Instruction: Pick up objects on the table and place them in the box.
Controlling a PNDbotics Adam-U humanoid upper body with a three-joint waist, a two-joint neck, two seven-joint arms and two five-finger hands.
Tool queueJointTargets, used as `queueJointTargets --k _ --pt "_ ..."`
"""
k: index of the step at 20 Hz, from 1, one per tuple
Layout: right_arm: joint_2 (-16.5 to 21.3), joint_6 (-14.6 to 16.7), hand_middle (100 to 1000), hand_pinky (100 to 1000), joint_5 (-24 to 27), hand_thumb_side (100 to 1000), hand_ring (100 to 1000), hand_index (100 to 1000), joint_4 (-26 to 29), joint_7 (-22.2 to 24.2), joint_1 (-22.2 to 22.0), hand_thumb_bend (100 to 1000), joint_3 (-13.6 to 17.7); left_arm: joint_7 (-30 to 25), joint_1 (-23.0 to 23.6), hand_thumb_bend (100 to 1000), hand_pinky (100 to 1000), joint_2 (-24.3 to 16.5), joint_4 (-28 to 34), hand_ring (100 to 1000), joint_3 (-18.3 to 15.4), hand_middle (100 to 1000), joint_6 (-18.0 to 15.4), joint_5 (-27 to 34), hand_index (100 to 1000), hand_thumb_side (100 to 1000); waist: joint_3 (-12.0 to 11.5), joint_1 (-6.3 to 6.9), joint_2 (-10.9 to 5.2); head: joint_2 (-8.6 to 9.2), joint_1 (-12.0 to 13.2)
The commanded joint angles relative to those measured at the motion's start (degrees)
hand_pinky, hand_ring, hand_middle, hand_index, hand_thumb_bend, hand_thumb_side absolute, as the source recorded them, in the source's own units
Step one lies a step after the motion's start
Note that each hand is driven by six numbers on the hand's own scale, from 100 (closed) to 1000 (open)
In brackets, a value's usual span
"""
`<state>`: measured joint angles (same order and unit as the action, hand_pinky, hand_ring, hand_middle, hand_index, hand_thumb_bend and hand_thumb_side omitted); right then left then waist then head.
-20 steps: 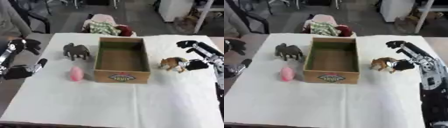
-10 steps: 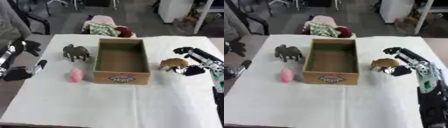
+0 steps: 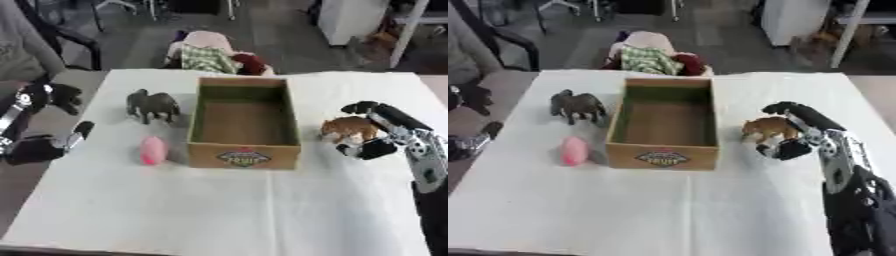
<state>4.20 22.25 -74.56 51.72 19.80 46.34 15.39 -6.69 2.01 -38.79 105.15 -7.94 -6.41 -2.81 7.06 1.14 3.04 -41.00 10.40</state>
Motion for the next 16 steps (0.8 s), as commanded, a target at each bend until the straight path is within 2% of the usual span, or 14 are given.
queueJointTargets --k 1,8,13,16 --pt "0.0 -0.8 829 865 -3.5 228 901 904 1.5 -3.2 1.3 438 0.6 -0.2 -0.5 342 854 -1.1 0.6 609 -0.3 607 -0.1 0.2 770 122 -0.1 0.10 -0.49 0.60 -0.3" --pt "-0.9 -2.7 819 855 -11.2 240 880 894 -1.3 -6.7 1.8 461 2.3 -0.3 -0.5 337 854 -1.0 0.6 610 -0.3 607 -0.1 0.2 770 122 -0.1 0.17 -0.45 0.77 -0.3" --pt "-1.7 -3.2 806 828 -16.3 263 856 885 -2.8 -8.3 1.4 417 3.6 -0.3 -0.5 337 854 -1.0 0.6 611 -0.3 608 -0.1 0.2 770 124 0.0 0.31 -0.38 0.85 -0.2" --pt "-2.0 -3.2 793 795 -17.6 262 831 878 -3.1 -9.2 1.2 397 4.0 -0.3 -0.5 337 854 -0.9 0.6 612 -0.3 608 -0.1 0.1 769 124 0.1 0.35 -0.34 0.83 -0.2"
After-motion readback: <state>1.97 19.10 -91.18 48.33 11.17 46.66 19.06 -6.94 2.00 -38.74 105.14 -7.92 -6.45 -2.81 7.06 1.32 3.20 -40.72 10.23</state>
